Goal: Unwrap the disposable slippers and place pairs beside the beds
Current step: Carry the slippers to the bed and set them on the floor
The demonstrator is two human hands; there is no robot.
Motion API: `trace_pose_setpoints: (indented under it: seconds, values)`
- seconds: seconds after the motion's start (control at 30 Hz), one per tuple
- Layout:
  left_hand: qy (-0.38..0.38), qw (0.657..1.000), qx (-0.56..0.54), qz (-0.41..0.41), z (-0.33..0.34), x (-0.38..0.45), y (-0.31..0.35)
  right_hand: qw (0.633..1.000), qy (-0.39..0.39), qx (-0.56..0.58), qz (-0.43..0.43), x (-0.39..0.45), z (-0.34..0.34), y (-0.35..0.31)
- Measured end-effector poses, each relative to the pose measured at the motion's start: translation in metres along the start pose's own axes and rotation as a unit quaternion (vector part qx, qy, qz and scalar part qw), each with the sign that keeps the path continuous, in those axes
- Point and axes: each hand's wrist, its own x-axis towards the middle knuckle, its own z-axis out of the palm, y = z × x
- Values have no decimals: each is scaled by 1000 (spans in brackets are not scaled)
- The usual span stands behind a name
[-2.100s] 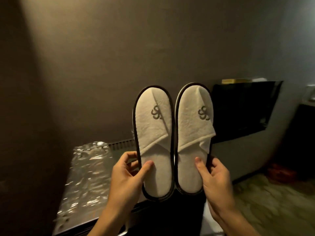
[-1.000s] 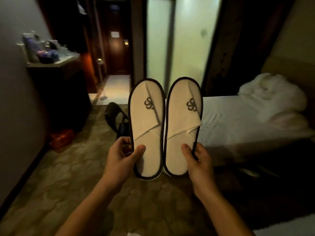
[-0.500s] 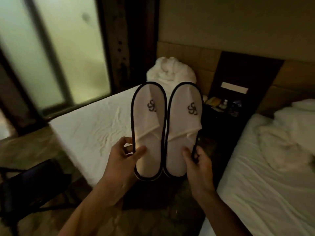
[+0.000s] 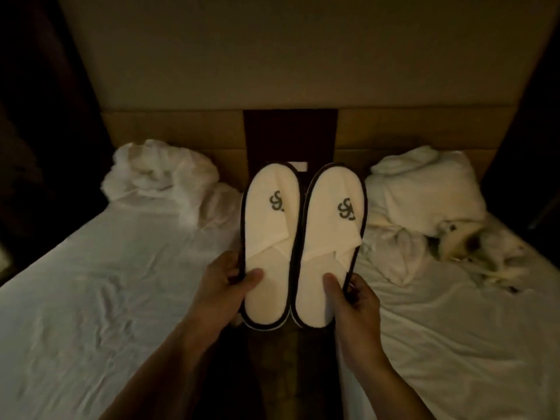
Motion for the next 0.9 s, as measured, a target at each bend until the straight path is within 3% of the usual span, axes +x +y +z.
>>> trace_pose_setpoints:
  seconds: [0.17, 0.33, 0.5, 0.67, 0.77, 0.9]
  values:
    - [-151, 988, -10, 7, 67, 98, -7, 991, 129, -20, -20, 53, -25, 4]
    - [-318, 948, 11, 11, 139, 172, -25, 958, 281, -40, -39, 74, -47, 19]
    - [-477, 878, 24, 30, 183, 225, -34, 904, 422, -13, -68, 65, -17, 33]
    - [-602, 796, 34, 51, 195, 220, -35, 835, 543, -8, -83, 22, 17, 38]
    - [-666, 741, 32, 80, 189, 201, -44, 808, 584, -14, -82, -14, 36, 45]
    - [-718, 692, 22, 79, 167, 176, -62, 808, 586, -19, -57, -61, 57, 61]
